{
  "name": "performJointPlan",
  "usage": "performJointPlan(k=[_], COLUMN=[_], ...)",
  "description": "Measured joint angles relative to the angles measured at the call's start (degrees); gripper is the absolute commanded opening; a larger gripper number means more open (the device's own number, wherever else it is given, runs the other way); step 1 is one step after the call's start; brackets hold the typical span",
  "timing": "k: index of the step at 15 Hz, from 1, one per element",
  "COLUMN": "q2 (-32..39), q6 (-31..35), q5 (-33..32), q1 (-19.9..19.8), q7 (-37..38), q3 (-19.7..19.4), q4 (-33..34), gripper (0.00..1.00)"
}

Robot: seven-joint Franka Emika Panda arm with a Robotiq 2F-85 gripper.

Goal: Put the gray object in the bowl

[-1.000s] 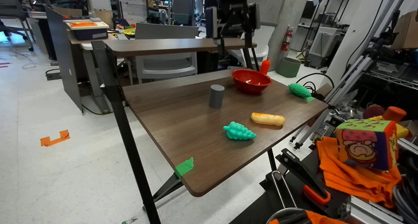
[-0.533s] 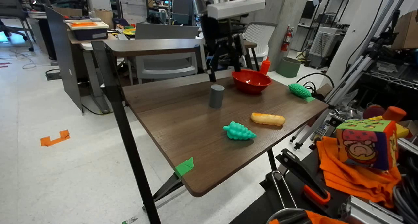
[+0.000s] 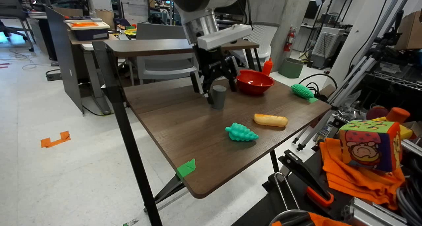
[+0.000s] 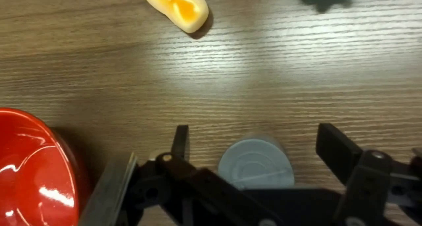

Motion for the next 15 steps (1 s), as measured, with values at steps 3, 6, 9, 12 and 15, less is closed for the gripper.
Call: performJointPlan(k=[3, 6, 9, 12, 15], q2=[2.0, 2.4, 2.4, 1.6, -2.7], q6=[0.0, 0.0, -1.3, -2.5, -2.3], q5=[0.0, 0.0, 0.2, 0.2, 0.4], q1=[0.2, 0.5, 0.5, 0.3, -1.4], q7=[0.0, -0.3, -1.6, -2.4, -3.5], q3=[-0.4, -0.4, -0.4, -0.5, -0.9], q4=[3.0, 4.5, 4.6, 4.6, 3.4], gripper=[0.56, 0.32, 0.21, 0.21, 0.21])
